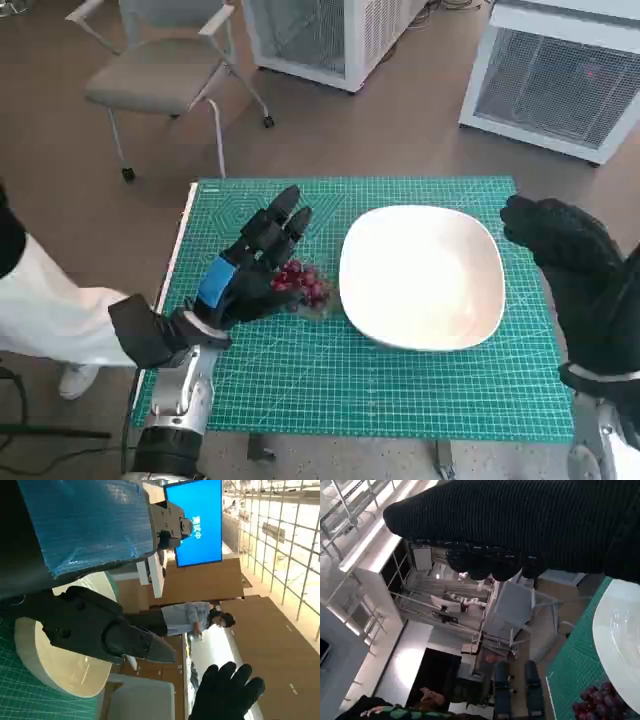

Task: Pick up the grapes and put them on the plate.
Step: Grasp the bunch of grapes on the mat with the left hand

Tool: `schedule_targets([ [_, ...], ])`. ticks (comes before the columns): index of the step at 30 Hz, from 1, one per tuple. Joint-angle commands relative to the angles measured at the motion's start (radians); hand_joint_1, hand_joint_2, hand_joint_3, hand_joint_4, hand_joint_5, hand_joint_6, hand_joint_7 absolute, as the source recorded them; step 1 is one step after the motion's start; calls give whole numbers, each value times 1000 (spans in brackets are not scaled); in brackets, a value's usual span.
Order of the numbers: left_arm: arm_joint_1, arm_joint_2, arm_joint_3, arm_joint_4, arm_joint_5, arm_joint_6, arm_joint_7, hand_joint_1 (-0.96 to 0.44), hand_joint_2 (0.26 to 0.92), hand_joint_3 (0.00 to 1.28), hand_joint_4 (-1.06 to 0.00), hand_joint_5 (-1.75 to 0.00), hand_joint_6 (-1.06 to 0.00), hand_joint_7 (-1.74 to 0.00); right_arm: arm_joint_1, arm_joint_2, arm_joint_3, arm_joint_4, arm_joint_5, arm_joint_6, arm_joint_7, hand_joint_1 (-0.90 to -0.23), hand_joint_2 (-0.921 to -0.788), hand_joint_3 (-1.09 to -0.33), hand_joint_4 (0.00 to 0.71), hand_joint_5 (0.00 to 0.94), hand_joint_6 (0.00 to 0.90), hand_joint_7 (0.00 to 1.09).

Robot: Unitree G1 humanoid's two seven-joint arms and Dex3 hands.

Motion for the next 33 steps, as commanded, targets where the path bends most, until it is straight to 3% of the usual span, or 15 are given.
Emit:
schedule_targets([
  [1, -9, 6, 3, 4, 4, -2, -1, -550, 867, 0, -27, -4, -124, -5, 25, 7, -2, 3, 9, 14, -1, -545, -921, -565, 475, 36, 165, 801],
  [33, -11, 15, -2, -4, 5, 17, -1, -515, 863, 0, -38, -2, -129, -1, 19, 4, -3, 7, 3, 18, -4, -543, -921, -565, 475, 36, 156, 817],
])
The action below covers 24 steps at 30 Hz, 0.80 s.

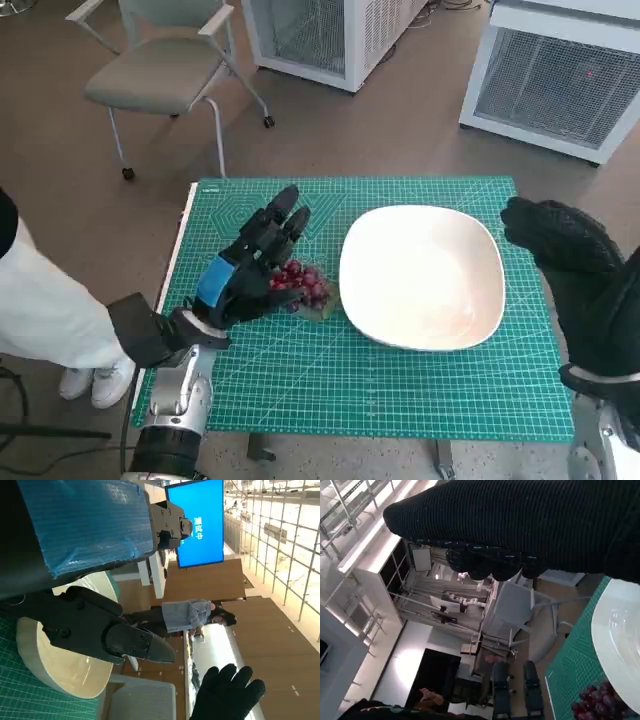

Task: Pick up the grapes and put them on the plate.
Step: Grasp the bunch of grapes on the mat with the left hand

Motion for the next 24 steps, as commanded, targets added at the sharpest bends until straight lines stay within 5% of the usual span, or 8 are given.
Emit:
schedule_targets([
  [1, -11, 11, 1, -3, 5, 10, -2, -515, 863, 0, -39, -2, -129, -1, 16, 3, -1, 5, 4, 19, -5, -542, -921, -565, 475, 36, 156, 818],
  [14, -11, 45, -6, -29, 44, 0, 15, -527, 865, 0, -37, 0, -132, -1, 21, 9, 0, 1, 10, 21, -1, -542, -921, -566, 474, 36, 154, 820],
  [24, -4, 267, -100, -182, 525, -55, 248, -470, 848, 1, -29, -3, -113, 0, 26, 9, -3, -9, 11, 26, -4, -542, -921, -566, 475, 37, 152, 822],
])
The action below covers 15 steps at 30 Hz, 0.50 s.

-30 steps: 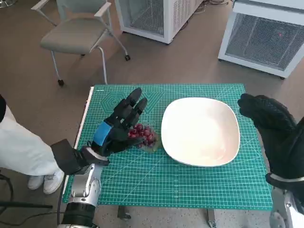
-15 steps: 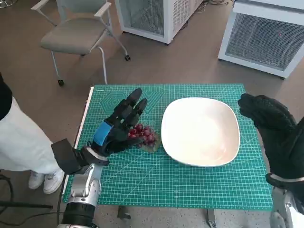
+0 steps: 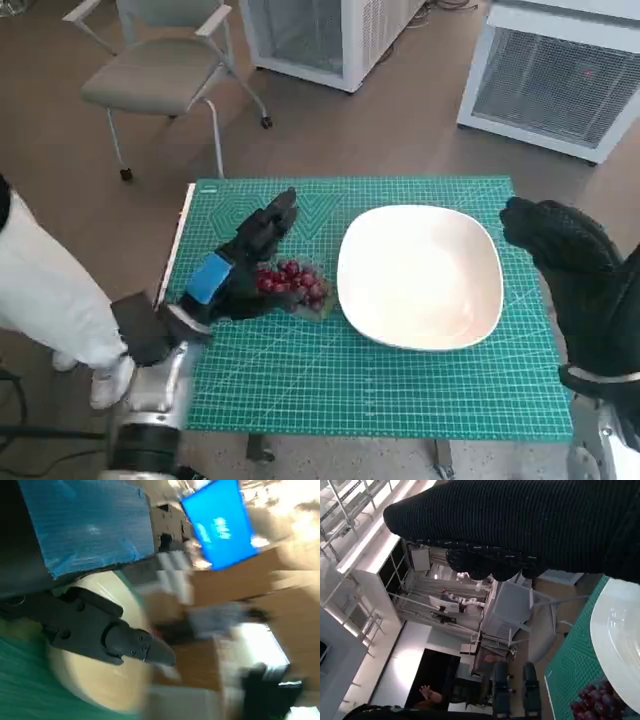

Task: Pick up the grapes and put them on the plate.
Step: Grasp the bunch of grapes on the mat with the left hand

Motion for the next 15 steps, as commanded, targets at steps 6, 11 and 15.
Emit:
schedule_targets([
  [6, 18, 178, -102, -291, 475, 173, 184, -371, 800, 1, -27, -1, -86, -1, 28, 7, -3, -4, 8, 13, -3, -540, -921, -567, 471, 35, 151, 824],
  [11, 29, 183, -141, -395, 591, 319, 180, -343, 766, 0, -24, -1, -101, -10, 28, 8, -4, 1, 6, 9, -2, -540, -921, -567, 466, 33, 150, 825],
  [15, 34, 178, -172, -434, 621, 397, 165, -319, 750, 0, -28, -2, -121, -14, 26, 8, -4, 4, 4, 7, -2, -540, -921, -568, 465, 32, 150, 826],
])
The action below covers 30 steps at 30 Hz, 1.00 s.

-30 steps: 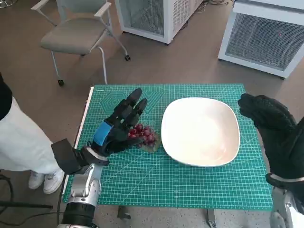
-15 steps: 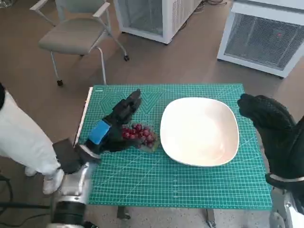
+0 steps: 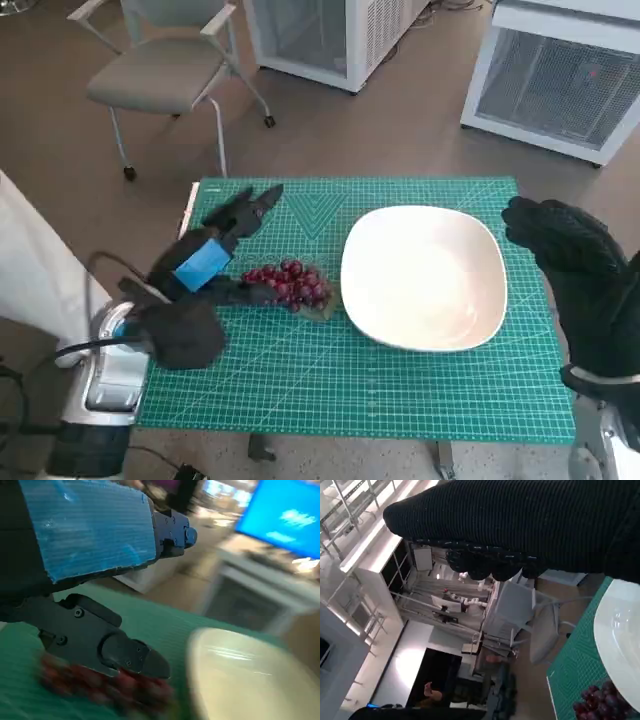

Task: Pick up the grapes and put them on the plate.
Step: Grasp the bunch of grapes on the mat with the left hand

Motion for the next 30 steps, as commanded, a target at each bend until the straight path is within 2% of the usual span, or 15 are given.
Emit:
schedule_targets([
  [1, 21, -2, -49, -61, 47, 91, -13, -311, 747, 0, -30, -3, -127, -15, 25, 7, -1, 13, 3, 7, -3, -540, -921, -568, 466, 33, 150, 827],
  [17, -2, -6, -151, -89, 97, 252, -48, -234, 736, 0, -70, -7, -204, -15, 24, 7, -1, 13, 3, 4, 1, -540, -921, -567, 470, 35, 149, 829],
  [30, -105, -48, -265, 58, 162, 338, -59, -137, 738, 1, -83, -4, -254, -16, 25, 4, -5, 17, 4, 1, 5, -538, -921, -567, 471, 36, 148, 829],
])
